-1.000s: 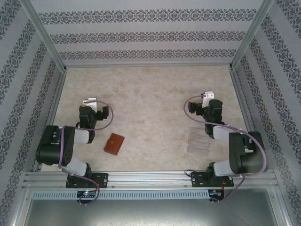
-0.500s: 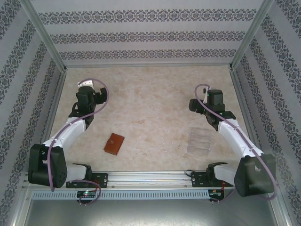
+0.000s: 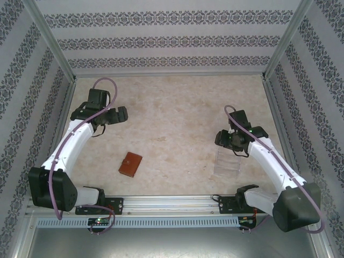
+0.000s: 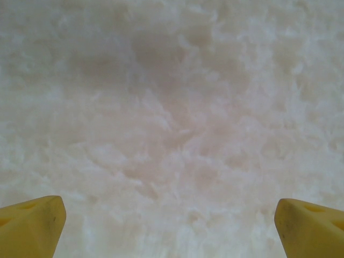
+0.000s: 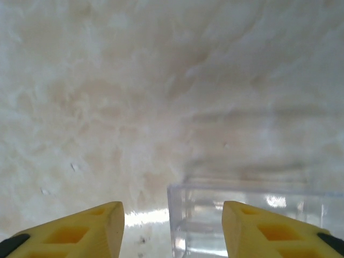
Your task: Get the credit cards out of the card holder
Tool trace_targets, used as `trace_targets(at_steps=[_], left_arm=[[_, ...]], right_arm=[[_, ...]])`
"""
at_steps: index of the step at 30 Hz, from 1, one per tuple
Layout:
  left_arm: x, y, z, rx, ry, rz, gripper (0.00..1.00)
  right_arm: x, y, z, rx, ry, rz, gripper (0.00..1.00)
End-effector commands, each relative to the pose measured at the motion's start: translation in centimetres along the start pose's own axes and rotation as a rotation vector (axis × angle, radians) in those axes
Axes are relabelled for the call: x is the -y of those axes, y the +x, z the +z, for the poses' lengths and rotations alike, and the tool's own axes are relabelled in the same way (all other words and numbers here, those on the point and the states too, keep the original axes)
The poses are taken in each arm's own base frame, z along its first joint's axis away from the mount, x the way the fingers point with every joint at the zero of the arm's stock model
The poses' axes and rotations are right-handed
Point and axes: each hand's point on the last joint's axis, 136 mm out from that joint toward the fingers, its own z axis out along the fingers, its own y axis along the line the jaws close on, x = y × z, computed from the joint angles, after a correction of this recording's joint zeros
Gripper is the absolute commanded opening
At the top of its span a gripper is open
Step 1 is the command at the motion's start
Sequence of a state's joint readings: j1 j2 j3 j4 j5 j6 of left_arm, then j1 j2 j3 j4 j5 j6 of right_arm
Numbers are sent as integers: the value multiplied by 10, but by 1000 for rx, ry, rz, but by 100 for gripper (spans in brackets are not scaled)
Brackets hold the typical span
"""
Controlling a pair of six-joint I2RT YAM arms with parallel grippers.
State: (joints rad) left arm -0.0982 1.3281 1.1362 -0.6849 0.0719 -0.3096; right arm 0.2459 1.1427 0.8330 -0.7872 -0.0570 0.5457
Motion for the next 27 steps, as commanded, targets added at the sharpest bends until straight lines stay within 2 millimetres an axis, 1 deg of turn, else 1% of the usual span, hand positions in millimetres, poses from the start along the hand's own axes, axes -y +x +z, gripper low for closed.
trace_targets(at_steps=[1,3,4,6,10,14,20,25,27], left_arm=[[-6,35,3,-144,-26,65,100],[-17,36,7,-137,-77,86,100],[-19,36,5,-149,-88,101,100],[-26,35,5,-141,-125,107,100],[-24,37,2,-127,-109,103,100],[-29,38,-2,-113,-131,110,100],[-28,34,-3,-94,-121,124,100],[-28,35,-3,-88,-115,123,100],[-29,35,-2,-90,-118,123,100]], right_arm=[[1,16,-2,-79,69,33,42],[1,17,1,-87,96,24,37],[1,18,3,-97,110,19,34],[0,18,7,-108,130,11,32],[-2,15,13,-122,151,-4,27],[-3,16,19,-141,162,-1,26],[-5,24,34,-178,159,7,24],[-2,30,48,-200,164,21,19],[-2,31,51,-206,168,18,16]])
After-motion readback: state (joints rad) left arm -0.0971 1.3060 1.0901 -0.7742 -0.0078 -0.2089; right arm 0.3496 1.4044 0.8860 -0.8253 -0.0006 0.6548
